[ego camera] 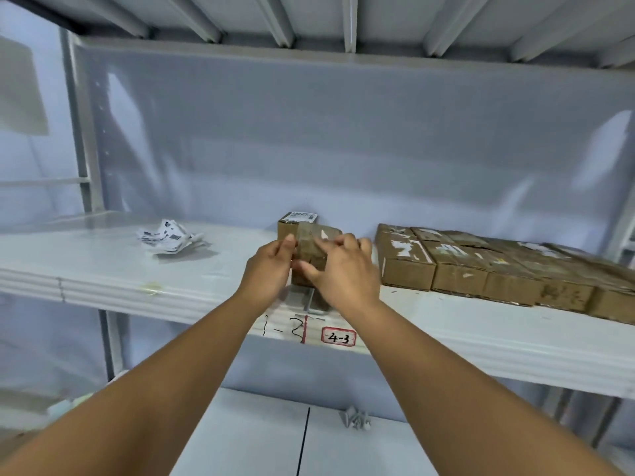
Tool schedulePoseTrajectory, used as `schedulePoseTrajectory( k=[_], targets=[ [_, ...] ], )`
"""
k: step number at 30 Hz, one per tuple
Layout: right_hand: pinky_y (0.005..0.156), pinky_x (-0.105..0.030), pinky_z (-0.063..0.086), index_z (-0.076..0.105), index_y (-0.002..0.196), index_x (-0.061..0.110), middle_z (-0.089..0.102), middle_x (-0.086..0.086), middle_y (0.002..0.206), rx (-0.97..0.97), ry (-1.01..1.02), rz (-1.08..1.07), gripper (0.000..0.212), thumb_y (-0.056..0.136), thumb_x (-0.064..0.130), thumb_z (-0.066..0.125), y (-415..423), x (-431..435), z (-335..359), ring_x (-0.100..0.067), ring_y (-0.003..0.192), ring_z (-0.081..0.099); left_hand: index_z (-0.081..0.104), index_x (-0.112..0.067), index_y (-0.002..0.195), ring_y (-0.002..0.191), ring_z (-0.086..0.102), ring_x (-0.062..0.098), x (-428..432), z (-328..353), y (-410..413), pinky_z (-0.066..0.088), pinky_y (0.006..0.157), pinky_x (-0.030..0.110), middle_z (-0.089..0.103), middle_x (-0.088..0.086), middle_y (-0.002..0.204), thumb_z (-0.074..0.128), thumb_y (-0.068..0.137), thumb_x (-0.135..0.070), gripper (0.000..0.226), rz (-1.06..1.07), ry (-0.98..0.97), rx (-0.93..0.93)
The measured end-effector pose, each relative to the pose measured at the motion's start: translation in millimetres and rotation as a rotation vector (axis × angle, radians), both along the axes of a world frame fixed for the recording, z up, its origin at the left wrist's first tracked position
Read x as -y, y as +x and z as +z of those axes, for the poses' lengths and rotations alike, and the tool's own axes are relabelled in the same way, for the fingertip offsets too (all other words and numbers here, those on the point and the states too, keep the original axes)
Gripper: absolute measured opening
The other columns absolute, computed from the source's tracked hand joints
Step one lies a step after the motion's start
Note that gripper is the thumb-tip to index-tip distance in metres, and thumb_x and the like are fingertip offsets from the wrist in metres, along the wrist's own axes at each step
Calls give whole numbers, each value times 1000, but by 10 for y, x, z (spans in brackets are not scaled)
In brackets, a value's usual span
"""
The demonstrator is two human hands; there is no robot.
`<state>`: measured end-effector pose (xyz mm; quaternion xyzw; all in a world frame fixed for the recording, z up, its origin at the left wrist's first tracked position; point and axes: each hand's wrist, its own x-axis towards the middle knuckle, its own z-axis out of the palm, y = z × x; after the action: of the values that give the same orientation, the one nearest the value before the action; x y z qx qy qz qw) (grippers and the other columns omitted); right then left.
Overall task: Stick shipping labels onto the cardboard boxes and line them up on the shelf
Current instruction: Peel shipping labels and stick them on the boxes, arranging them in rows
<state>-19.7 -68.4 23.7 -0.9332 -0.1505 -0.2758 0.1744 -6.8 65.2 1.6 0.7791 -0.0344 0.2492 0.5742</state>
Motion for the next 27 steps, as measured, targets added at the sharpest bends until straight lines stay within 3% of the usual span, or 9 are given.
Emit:
schedulePoseTrajectory(
  k=[5,9,14,17,19,21,23,25,27],
  targets=[
    [97,-33,40,41,140,35,41,4,134,-71,17,182,56,88,38,61,-19,-6,-141,-20,126,27,69,-21,89,91,62,22,-148,31,-185,45,83,32,69,1,89,43,92,-54,43,-19,174,-122],
    [103,-29,33,42,140,32,42,8,138,-81,-49,204,53,89,33,56,-6,-38,-163,-18,129,25,65,-5,82,74,53,20,-242,-33,-236,39,69,29,63,14,81,44,93,-51,51,43,338,-168],
    [112,-30,18,39,142,27,39,2,146,-32,-118,186,53,91,28,52,37,-153,-157,-20,136,29,68,-14,92,70,52,6,-405,-75,-261,35,62,8,62,-3,80,51,95,-36,28,147,398,-7],
    [117,-41,-1,37,142,26,34,2,150,53,-80,181,57,88,20,49,65,-296,-204,-20,144,17,67,-8,98,89,58,23,-655,-155,-158,42,78,26,60,10,98,55,92,-16,16,336,544,99],
    [114,-41,20,53,130,19,52,-3,134,230,33,282,52,79,15,47,58,-449,-227,-23,136,33,66,-3,102,98,53,32,-841,-181,-90,43,81,35,55,17,103,53,88,-1,19,439,607,106],
    [89,-33,48,64,113,15,62,-3,111,382,52,406,44,74,14,45,18,-674,-213,-19,116,47,64,-1,107,105,46,35,-1038,-166,-40,42,81,40,51,19,110,50,84,8,28,532,662,66],
    [65,-29,52,67,104,16,63,-1,100,422,-57,505,40,74,18,40,-20,-885,-191,-19,102,54,59,0,114,110,41,38,-1222,-141,19,42,82,43,47,21,118,47,81,11,37,618,733,8],
    [66,-32,52,66,105,15,62,-2,105,336,-172,573,36,81,17,40,-4,-1112,-169,-23,103,55,50,-1,123,118,36,37,-1405,-125,93,41,86,41,40,19,131,46,84,7,41,672,782,-102],
    [83,-35,47,61,116,15,54,-2,119,154,-206,586,31,90,15,44,69,-1299,-157,-22,114,46,41,-2,129,123,33,36,-1537,-133,158,40,91,40,34,18,138,48,86,0,44,684,780,-212]
  ],
)
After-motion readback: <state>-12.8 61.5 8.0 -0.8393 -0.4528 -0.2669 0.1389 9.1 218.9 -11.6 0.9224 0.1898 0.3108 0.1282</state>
